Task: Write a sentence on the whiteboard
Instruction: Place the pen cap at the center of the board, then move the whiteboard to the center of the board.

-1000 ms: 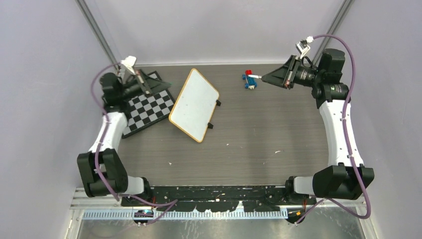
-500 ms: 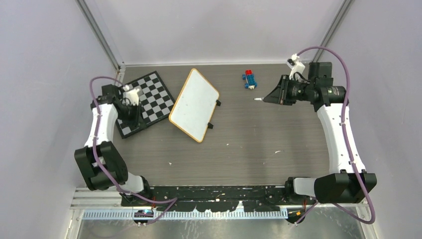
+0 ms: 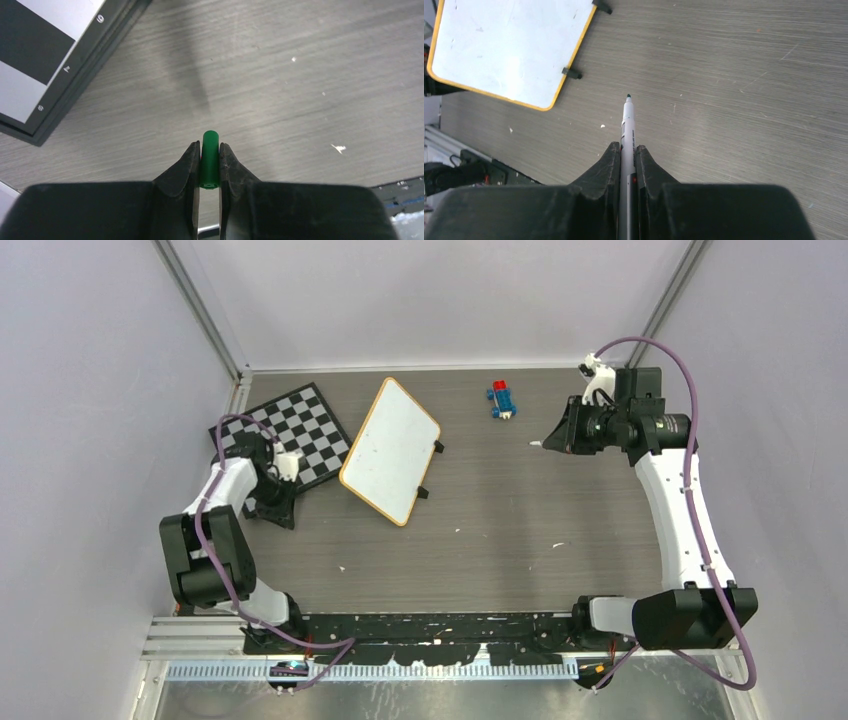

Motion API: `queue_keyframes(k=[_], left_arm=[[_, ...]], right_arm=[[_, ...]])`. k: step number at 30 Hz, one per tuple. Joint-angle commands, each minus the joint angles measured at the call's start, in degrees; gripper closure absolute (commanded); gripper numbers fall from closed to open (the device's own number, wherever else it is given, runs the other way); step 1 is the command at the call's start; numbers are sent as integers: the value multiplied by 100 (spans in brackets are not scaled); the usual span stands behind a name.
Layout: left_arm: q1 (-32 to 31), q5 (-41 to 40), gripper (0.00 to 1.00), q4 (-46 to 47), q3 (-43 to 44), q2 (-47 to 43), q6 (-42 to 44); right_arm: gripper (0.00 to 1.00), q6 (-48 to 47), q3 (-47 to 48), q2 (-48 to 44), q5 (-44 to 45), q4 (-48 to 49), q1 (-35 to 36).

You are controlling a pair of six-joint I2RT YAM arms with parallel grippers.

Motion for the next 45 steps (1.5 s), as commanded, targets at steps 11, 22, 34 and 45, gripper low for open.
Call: queue_keyframes(k=[11,22,34,45], left_arm=[[-402,-687,95,1040,-339,593,-442],[-464,-565,59,172,286,-172,-429],[-1290,558,19,-1058,3732,-24,407],[-4201,1036,31,-724,3945,1115,2148]], right_arm=[[100,427,-218,-439,269,714,-25],[100,333,-175,-454,80,705,-31],[100,-146,-111,-338,-343,451,-105],[100,-193,-347,-402,-944,290,-1053]])
